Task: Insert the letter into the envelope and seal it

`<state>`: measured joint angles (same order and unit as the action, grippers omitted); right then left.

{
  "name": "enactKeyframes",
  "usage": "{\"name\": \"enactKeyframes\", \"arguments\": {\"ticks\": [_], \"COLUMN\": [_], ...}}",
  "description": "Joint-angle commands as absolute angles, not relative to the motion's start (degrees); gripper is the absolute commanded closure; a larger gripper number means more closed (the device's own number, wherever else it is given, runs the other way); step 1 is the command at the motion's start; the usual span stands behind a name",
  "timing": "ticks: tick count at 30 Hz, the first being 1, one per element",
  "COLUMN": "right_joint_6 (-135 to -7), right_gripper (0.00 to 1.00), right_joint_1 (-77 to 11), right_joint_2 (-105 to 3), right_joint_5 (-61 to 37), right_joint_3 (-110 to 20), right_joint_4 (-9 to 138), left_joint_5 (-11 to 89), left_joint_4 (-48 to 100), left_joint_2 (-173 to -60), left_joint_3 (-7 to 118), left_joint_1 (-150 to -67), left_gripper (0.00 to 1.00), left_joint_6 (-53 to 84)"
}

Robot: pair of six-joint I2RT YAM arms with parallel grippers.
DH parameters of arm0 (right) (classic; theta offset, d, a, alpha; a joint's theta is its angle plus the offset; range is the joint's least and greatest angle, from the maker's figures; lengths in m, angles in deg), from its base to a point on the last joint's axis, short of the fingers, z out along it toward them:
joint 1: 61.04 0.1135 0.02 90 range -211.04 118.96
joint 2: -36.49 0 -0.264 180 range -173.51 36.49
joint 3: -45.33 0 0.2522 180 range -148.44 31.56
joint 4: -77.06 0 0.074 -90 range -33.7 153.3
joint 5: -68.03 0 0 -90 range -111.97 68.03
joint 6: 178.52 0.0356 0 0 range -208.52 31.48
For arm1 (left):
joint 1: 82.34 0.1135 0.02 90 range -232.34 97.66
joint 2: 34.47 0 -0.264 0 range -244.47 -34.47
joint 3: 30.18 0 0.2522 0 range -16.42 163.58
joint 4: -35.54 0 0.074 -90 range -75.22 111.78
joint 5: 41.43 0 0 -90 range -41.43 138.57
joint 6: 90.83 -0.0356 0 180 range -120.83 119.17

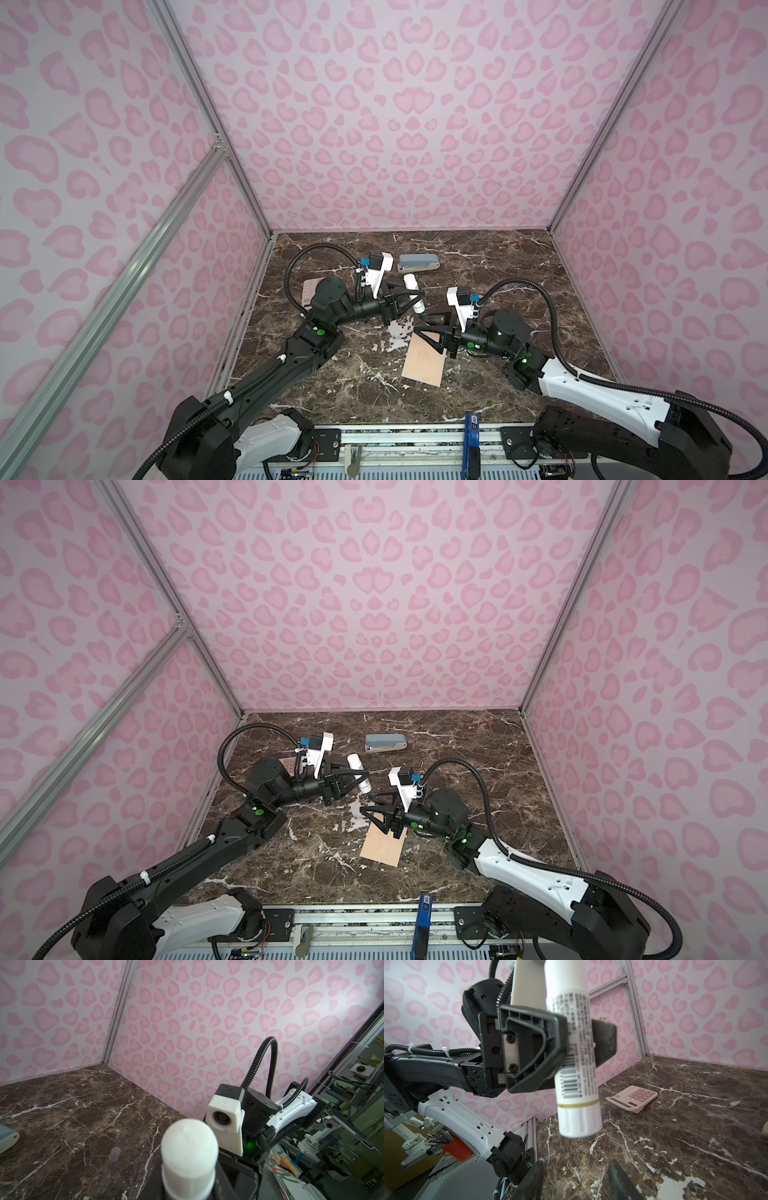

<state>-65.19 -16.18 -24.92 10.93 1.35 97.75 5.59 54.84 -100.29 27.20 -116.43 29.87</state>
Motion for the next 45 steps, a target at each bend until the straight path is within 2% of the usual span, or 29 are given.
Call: {"name": "enactKeyframes", "arguments": {"ticks": [1, 28, 36, 45], "right_joint_6": [-66.4, -67.0, -67.7, -68.4], "right_gripper": [0.48, 0.50, 0.55, 0.65], "right_joint_1": [-16.4, -16.9, -16.9, -16.9], "right_joint_2": [-25.2, -27.5, -27.8, -28.7], "right_joint_5": [11.1, 10.3, 10.6, 11.9], "right_joint_3": [0.7, -2.1, -2.8, -3.6], "right_joint_4": [100.5, 100.8, 100.2, 99.3], "left_joint_5": [3.5, 5.4, 4.6, 3.8], "left_joint_4": [55.3, 52.1, 50.3, 49.5], "left_joint_2": [-100.3, -98.9, -99.3, -99.7], "left_joint_3": [28.1, 26.6, 27.4, 27.7], "left_joint_1": [-116.4, -116.3, -116.4, -116.4], "left_gripper": [0.96, 0.96, 0.96, 0.96], "left_joint_6": [27.8, 25.9, 25.5, 25.6]}}
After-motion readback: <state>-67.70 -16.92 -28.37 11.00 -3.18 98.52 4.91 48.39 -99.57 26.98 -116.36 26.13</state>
